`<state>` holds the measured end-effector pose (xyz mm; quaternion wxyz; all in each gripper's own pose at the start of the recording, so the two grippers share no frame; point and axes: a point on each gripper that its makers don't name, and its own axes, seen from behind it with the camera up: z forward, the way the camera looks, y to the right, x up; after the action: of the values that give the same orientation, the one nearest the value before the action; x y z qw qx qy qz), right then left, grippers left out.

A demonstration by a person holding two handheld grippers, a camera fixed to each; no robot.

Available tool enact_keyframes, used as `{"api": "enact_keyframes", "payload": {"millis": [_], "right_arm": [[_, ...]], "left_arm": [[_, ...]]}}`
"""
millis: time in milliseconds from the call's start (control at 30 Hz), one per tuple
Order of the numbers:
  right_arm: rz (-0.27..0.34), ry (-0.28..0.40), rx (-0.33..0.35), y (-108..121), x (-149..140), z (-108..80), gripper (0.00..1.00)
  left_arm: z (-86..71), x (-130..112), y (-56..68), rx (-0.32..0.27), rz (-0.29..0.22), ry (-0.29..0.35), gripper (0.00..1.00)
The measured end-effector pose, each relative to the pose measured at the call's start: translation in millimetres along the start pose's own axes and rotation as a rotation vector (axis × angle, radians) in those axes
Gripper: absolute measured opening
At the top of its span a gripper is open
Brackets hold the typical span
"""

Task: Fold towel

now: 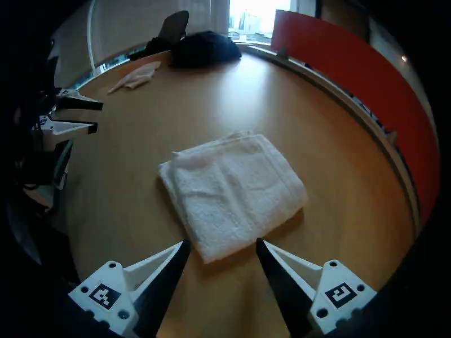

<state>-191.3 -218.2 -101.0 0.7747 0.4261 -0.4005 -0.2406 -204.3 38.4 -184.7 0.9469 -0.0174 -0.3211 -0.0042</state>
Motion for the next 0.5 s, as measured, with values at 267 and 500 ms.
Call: {"api": "enact_keyframes", "payload": {"millis": [267,500], "right_arm": [[0.033,-0.015,-0.005,-5.5,-11.4,1.2,0.69],[0.059,-0.015,-0.017,-5.9,-13.2,2.3,0.53]], "left_arm": [[0.0,-1.2,1.0,-0.006,-0.002,0.0,0.97],[-0.4,-0.2,1.1,-0.009,0.0,0.001,0.97]]}}
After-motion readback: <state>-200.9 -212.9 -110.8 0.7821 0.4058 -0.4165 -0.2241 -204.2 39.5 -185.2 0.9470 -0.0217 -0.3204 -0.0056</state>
